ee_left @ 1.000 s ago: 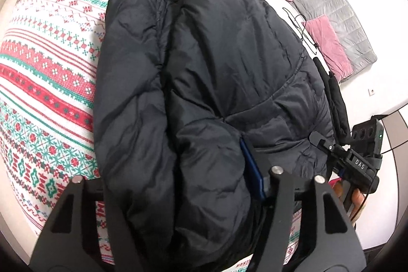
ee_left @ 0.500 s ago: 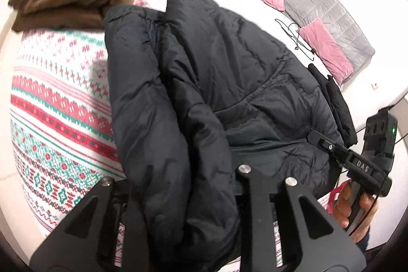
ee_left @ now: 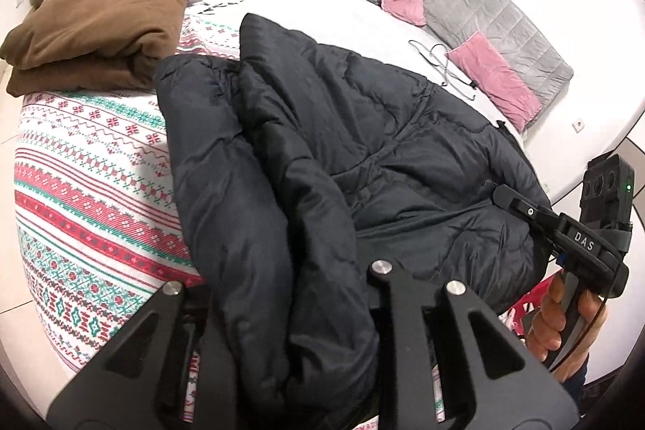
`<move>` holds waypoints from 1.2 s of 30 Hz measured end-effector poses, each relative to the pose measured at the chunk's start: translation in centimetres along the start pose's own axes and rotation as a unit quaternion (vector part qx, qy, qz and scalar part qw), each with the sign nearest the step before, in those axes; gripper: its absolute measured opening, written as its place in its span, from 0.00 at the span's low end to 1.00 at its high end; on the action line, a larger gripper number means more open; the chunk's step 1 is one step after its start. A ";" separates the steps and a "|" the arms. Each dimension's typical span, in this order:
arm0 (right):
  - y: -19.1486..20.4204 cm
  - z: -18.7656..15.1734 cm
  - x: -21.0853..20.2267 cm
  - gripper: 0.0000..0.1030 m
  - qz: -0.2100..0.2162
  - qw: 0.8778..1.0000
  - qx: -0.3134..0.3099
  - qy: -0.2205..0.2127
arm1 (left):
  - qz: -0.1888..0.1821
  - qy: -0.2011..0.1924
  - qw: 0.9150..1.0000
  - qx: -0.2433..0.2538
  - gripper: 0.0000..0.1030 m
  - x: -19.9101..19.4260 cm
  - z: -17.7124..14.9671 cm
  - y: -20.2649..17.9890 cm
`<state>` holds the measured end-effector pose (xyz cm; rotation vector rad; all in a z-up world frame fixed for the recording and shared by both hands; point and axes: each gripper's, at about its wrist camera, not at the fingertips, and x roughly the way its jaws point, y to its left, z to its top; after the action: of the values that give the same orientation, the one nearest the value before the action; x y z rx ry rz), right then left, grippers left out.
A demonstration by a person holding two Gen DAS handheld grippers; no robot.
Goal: Fold large clothes
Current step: 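Grasp the folded black jacket with both grippers and lift it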
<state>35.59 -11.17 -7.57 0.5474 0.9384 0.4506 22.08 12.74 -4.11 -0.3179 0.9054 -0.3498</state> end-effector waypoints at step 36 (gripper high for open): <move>11.0 11.2 2.0 0.18 0.020 0.992 -0.087 -0.087 | -0.063 -0.105 0.991 -0.052 0.21 -7.7 14.0 6.5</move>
<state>44.75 -4.17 3.23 0.4391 0.7150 0.5074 30.03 23.53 6.80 -0.4992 0.6985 -0.3780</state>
